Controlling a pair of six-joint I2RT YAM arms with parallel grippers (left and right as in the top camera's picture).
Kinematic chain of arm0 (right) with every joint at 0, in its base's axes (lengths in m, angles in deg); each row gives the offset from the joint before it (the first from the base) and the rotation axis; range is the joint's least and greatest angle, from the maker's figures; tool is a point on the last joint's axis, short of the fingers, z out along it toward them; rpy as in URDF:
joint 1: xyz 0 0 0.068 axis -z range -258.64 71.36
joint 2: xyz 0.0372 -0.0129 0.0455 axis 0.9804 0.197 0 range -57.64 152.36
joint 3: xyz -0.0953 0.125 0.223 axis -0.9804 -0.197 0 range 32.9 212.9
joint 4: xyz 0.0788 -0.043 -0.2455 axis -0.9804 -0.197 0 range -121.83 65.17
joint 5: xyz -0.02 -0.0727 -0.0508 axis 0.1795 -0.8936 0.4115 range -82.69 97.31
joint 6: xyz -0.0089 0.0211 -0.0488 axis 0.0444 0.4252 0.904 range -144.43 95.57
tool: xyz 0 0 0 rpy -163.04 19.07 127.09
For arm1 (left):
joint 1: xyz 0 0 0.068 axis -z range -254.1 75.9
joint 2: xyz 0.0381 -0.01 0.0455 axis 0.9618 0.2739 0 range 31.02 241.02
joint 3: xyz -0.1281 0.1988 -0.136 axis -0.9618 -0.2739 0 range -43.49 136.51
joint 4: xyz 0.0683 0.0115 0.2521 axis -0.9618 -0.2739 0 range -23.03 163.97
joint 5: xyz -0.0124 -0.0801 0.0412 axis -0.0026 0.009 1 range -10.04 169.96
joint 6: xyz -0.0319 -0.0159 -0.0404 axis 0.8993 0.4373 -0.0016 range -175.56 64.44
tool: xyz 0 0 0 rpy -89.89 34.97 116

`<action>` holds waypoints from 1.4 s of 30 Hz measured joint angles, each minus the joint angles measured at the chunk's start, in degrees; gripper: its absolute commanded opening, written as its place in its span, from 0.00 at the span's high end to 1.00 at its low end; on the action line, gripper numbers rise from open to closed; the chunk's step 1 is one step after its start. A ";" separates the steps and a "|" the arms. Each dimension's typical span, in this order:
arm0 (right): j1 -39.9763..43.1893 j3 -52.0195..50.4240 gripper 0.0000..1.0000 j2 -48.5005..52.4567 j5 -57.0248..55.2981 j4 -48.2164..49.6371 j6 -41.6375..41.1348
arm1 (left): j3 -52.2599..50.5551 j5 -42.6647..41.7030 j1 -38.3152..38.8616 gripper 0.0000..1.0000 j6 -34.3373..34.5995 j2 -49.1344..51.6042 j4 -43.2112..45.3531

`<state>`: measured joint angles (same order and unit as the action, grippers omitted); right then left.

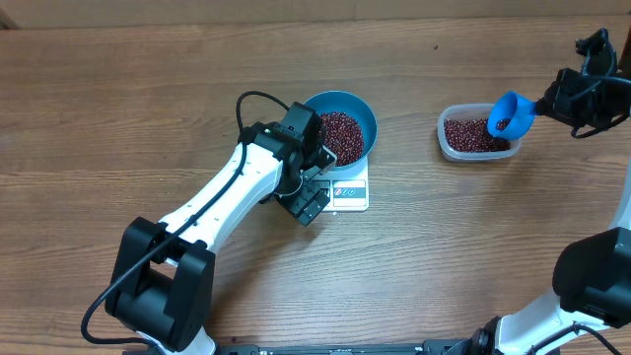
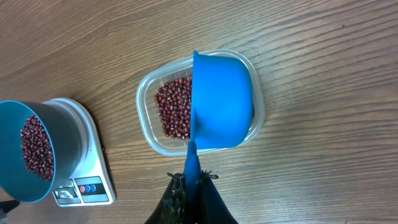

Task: Scoop item into bowl and weigh 150g on scale

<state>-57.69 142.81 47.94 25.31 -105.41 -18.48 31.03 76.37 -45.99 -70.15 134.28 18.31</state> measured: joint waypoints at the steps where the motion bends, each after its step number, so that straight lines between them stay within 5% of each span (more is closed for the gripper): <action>1: 0.02 0.00 0.96 0.00 -0.02 0.04 0.02 | -0.35 0.04 0.04 0.00 0.35 0.00 0.33; 31: -0.17 0.00 0.96 0.00 0.00 -0.04 0.02 | -3.41 0.87 3.19 0.00 8.31 0.00 5.75; 42: -5.99 0.00 0.96 0.00 -1.29 -1.11 4.33 | -3.41 0.87 3.19 0.00 8.33 0.00 6.05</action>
<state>-63.68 142.81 47.94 24.02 -106.52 -14.15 27.62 77.24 -42.79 -61.82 134.28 24.36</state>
